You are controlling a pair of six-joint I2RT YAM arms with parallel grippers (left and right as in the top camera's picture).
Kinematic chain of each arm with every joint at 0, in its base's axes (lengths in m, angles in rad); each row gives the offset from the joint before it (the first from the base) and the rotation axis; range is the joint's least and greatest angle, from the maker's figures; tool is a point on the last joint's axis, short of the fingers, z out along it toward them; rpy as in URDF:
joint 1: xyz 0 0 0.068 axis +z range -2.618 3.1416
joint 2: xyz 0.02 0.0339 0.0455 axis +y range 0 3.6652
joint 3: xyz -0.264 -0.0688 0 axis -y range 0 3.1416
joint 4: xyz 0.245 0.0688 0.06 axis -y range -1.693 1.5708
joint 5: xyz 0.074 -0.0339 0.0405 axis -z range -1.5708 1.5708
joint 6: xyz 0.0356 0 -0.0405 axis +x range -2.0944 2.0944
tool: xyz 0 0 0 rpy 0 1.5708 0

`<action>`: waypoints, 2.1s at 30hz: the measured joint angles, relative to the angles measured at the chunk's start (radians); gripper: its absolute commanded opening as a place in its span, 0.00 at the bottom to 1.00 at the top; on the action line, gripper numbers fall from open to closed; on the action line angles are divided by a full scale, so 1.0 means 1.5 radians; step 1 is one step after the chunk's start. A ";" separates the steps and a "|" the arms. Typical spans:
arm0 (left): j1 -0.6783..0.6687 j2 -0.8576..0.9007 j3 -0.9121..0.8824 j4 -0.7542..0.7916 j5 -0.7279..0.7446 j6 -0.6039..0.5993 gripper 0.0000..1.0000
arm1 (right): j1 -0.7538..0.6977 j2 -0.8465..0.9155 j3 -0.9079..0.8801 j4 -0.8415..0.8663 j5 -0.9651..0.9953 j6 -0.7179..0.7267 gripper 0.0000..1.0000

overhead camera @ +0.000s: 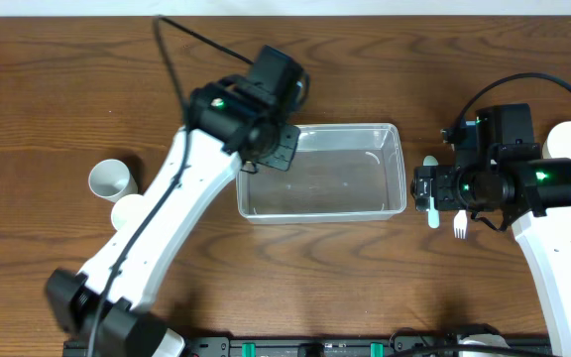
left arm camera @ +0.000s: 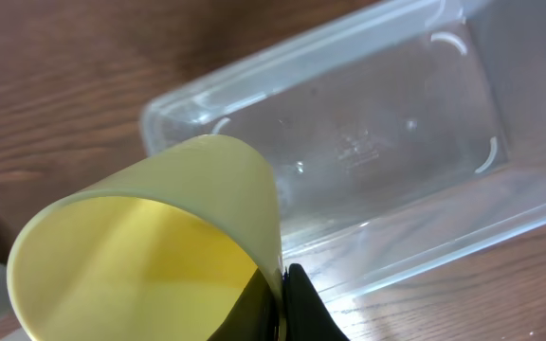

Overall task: Pack container
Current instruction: 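Carry the yellow cup into the clear container and release it, then return the left gripper and grasp the white cup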

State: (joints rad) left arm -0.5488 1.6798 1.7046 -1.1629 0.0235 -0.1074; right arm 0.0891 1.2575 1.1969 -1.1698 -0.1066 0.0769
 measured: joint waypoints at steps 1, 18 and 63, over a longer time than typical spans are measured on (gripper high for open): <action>-0.003 0.016 0.000 0.000 0.000 0.000 0.06 | 0.000 0.000 0.000 0.000 0.000 0.000 0.99; 0.003 0.237 0.000 0.069 0.000 0.005 0.06 | 0.000 0.000 0.000 -0.011 0.002 0.000 0.99; 0.376 -0.173 -0.119 -0.104 -0.036 -0.129 0.71 | 0.000 0.000 0.001 -0.023 0.005 -0.009 0.99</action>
State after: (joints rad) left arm 0.0158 1.4197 1.5269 -1.3190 -0.0307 -0.3004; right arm 0.0891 1.2575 1.1976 -1.2045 -0.0998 0.0631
